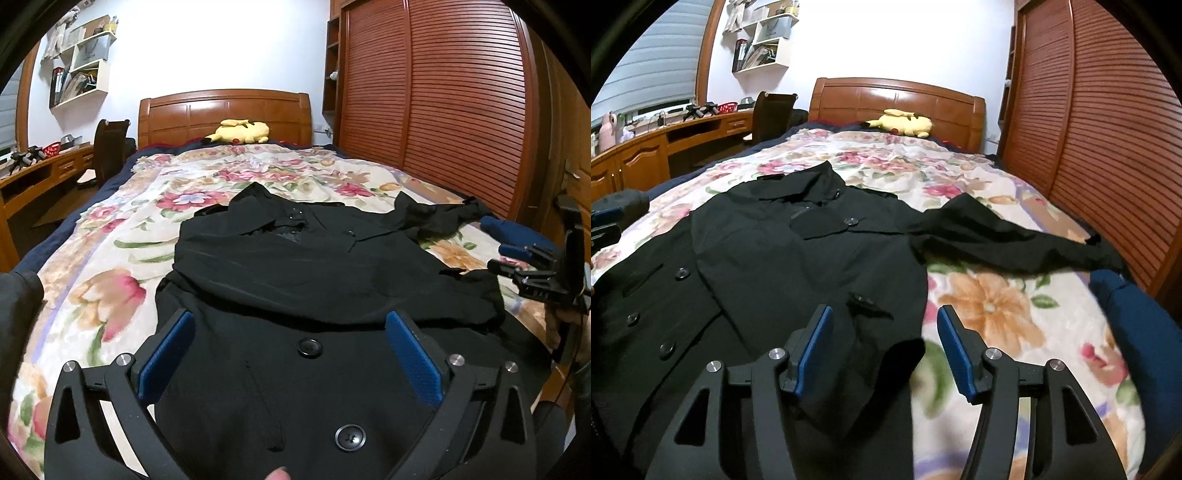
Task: Fold large clothes
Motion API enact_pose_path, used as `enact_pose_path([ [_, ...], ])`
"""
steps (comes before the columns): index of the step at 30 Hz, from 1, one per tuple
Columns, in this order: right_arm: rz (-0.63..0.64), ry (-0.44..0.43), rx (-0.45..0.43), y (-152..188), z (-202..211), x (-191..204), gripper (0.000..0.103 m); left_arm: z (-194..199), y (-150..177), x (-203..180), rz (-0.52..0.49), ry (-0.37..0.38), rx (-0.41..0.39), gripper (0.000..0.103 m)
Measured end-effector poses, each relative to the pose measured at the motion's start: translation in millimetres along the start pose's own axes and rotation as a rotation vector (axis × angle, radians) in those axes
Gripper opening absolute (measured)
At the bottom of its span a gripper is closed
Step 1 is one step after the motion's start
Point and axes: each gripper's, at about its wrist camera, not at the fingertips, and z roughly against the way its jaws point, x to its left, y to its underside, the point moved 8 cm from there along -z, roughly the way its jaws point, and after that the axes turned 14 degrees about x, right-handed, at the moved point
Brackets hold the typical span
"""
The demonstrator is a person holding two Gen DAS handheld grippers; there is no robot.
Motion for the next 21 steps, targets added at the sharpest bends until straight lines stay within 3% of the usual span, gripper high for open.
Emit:
enact_pose_path([
  [11,0.07,-0.038,0.027,-33,-29,4,0.062,-19,-15,3,0.008,-0.008,-0.005,0.103],
  [19,0.048,-0.01,0.065,-66,-63,-41,0.062,-29,-23,1,-0.001,-0.021,-0.005,0.103],
  [21,0.031,0.003,0.063,-76,-72,-58,0.067,-33,-24,1,0.002,-0.016,0.004,0.103],
])
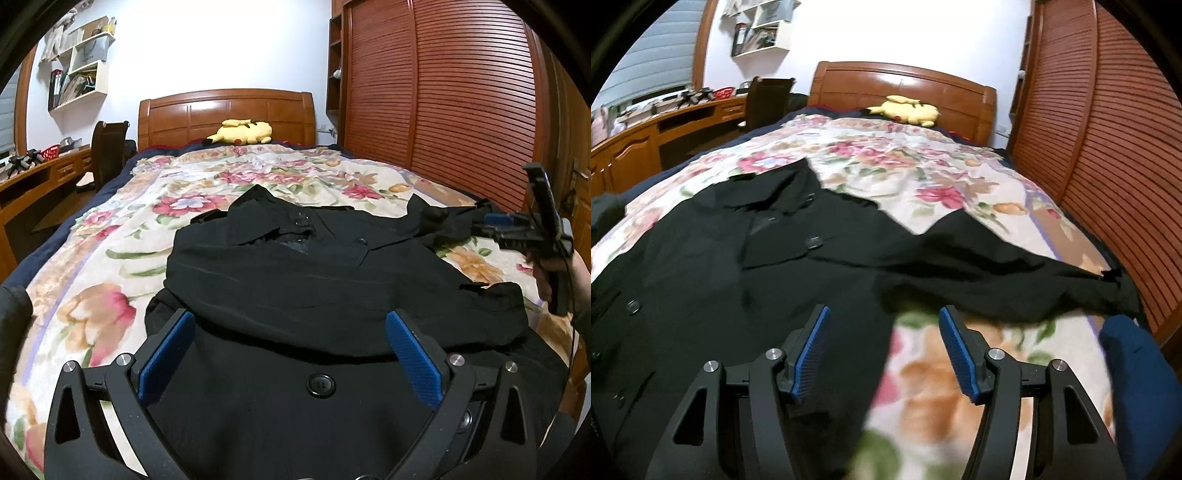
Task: Fold large clothes
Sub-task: 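Move the right gripper to the other sleeve and close on it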
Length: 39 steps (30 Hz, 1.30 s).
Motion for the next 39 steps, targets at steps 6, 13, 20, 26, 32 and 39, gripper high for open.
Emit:
enact_pose_path([
  [6,-0.072,0.081,0.017,-20,-28,-44,0.081,-7,-2,-2,-0.011,0.002,0.011,0.103],
  [13,-0.224,0.11,0.11,-32,-75,-85,0.081,-14,-1,-3,-0.009,0.006,0.028,0.103],
  [20,-0.347,0.108,0.194,-38,-120,-108,0.081,-20,1,-4,-0.007,0.008,0.048,0.103],
  [26,-0.433,0.09,0.245,-36,-145,-124,0.081,-19,1,-5,-0.01,0.015,0.046,0.103],
  [32,-0.489,0.06,0.274,-33,-159,-130,0.081,-22,2,-7,-0.021,0.013,0.057,0.103],
  [39,-0.528,0.016,0.286,-33,-163,-133,0.079,-25,2,-9,-0.025,0.009,0.066,0.103],
])
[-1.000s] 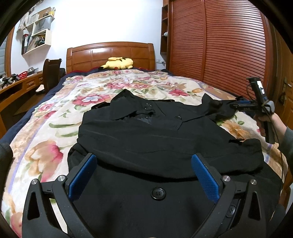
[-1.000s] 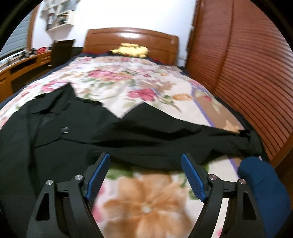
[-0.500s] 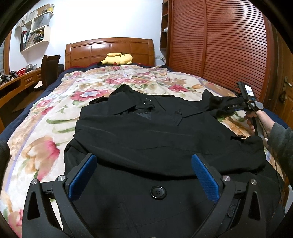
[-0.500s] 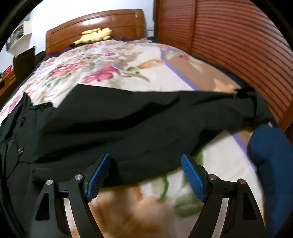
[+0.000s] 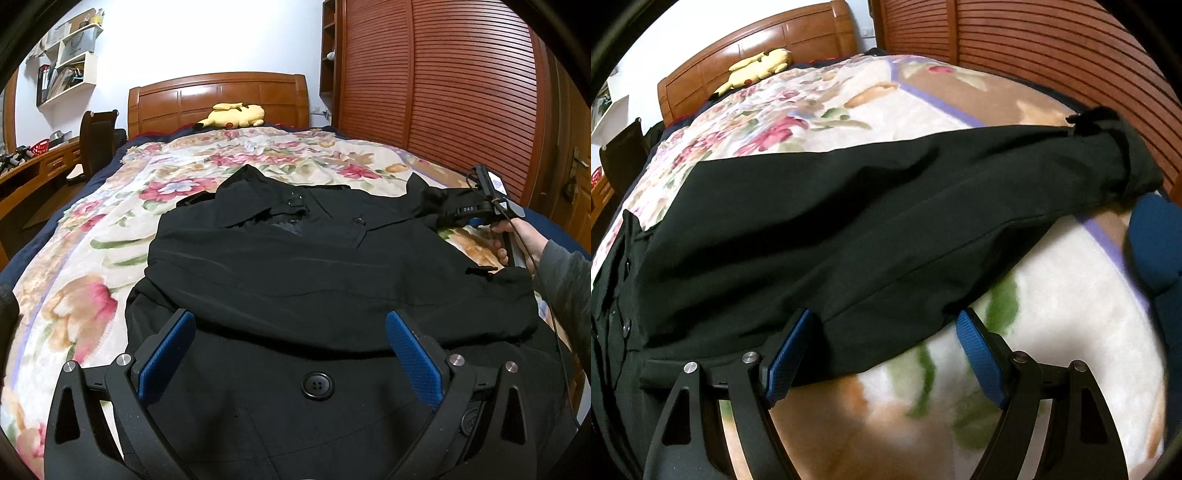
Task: Fold large clothes
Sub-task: 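Move the right gripper to the other sleeve and close on it, then lay the held sleeve across the coat body with the right gripper, open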
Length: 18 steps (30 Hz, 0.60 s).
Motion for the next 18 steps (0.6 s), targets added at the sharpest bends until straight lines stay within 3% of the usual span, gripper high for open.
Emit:
enact_pose_path([
  [1,0.011,-0.007,-0.003,2,2,0,0.072,0,0,0,0.0,0.0,0.0,0.103],
  [3,0.036,-0.031,-0.015,3,5,3,0.049,0,0,0,0.001,0.0,0.0,0.103],
  [5,0.071,-0.02,-0.014,5,8,7,0.016,-1,0,0,0.001,0.002,0.002,0.103],
  [7,0.113,-0.008,-0.016,9,12,15,0.006,-1,1,0,0.001,0.002,0.002,0.103],
  [18,0.374,-0.113,-0.262,43,118,115,0.004,0,2,3,0.01,0.002,-0.005,0.103],
])
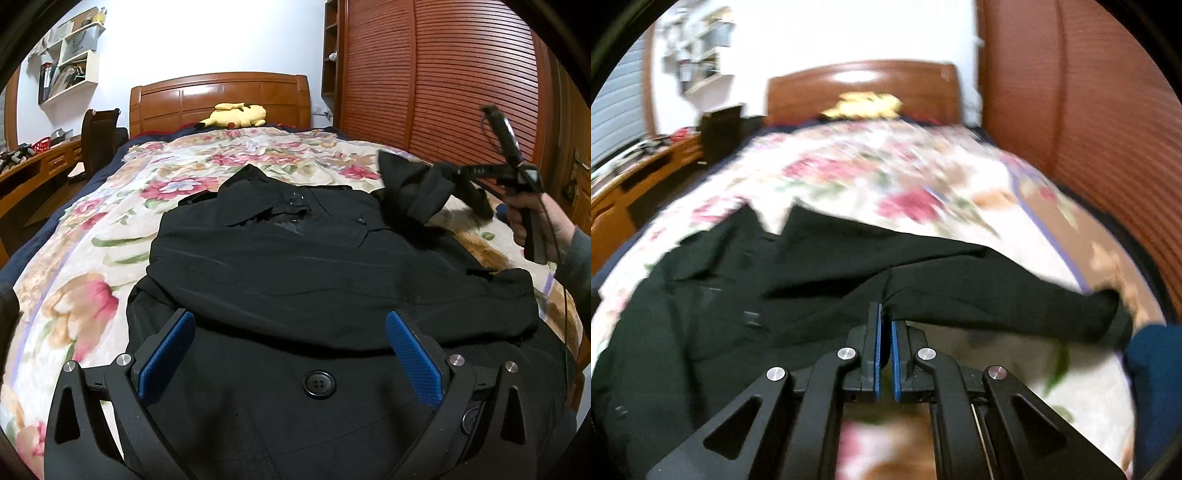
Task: Fold large clothes
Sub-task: 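Lay the held sleeve across the coat body with the right gripper, open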
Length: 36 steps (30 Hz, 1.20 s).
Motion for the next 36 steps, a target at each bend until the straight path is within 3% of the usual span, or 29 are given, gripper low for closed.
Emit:
enact_pose_path([
  [8,0.214,-0.122,-0.015,37,29,101,0.005,1,1,5,0.017,0.005,0.002,0.103],
  [14,0.247,-0.136,0.043,52,13,113,0.005,2,1,7,0.023,0.006,0.0,0.103],
  [19,0.242,-0.145,0.091,43,3,115,0.005,2,1,7,0.023,0.005,-0.001,0.103],
  [24,0.24,-0.155,0.124,41,16,132,0.005,2,2,8,0.026,0.005,0.0,0.103],
  [27,0.236,-0.148,0.127,44,24,134,0.01,2,1,8,0.025,0.004,-0.001,0.103],
  [32,0.225,-0.174,0.067,49,46,132,0.045,3,2,10,0.022,0.001,-0.002,0.103],
  [36,0.265,-0.157,-0.017,41,67,128,0.053,2,3,10,0.021,-0.002,-0.002,0.103],
])
